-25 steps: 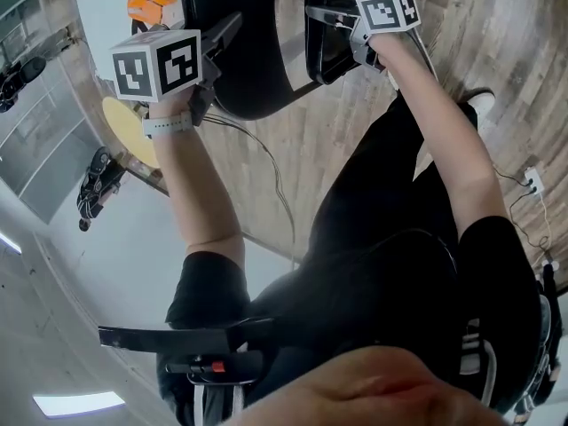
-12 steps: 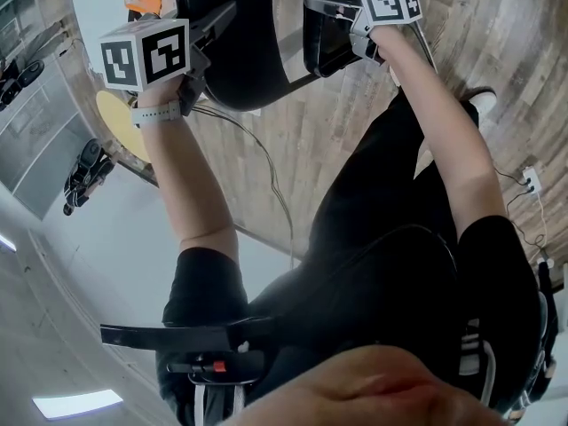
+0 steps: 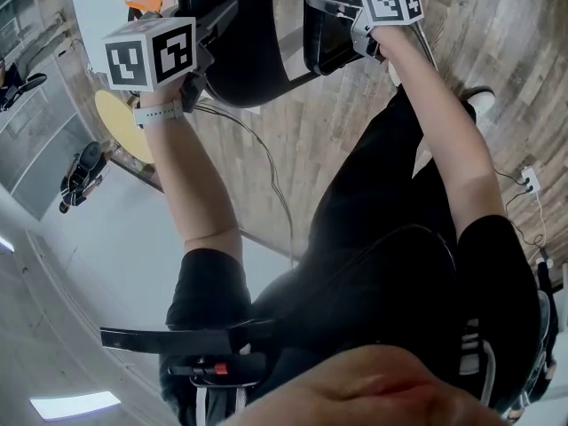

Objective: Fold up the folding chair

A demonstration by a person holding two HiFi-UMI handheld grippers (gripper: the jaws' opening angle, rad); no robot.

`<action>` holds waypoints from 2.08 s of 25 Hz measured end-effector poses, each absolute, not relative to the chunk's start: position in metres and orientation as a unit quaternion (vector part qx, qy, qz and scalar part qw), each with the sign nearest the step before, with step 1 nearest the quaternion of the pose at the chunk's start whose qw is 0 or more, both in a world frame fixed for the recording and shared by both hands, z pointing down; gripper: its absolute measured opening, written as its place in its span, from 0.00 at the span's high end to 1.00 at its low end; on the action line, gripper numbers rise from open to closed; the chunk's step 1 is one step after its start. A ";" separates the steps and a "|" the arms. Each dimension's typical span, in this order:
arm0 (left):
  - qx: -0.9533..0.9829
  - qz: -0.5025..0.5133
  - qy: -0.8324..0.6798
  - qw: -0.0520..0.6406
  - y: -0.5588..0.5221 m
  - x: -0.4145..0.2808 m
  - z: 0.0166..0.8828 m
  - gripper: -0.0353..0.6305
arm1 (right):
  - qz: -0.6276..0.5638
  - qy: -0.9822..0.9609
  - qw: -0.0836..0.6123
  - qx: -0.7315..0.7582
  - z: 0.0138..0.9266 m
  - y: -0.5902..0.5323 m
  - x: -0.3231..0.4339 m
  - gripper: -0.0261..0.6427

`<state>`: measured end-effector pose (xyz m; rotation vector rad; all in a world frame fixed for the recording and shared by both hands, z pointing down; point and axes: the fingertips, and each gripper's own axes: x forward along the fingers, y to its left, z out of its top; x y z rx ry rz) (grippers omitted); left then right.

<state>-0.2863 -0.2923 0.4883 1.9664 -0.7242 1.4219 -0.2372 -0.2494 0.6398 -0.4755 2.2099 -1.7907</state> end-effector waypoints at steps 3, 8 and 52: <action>0.746 0.521 -0.299 0.287 -0.298 -0.293 0.477 0.69 | -0.613 0.756 0.136 -0.184 0.643 -0.251 -0.223 0.81; 0.753 0.476 -0.402 0.211 -0.309 -0.300 0.429 0.69 | -0.540 0.791 0.080 -0.278 0.644 -0.253 -0.167 0.78; 0.916 0.043 -0.387 0.097 0.084 -0.130 0.220 0.94 | -0.071 0.979 0.018 -0.192 0.185 0.083 -0.082 0.95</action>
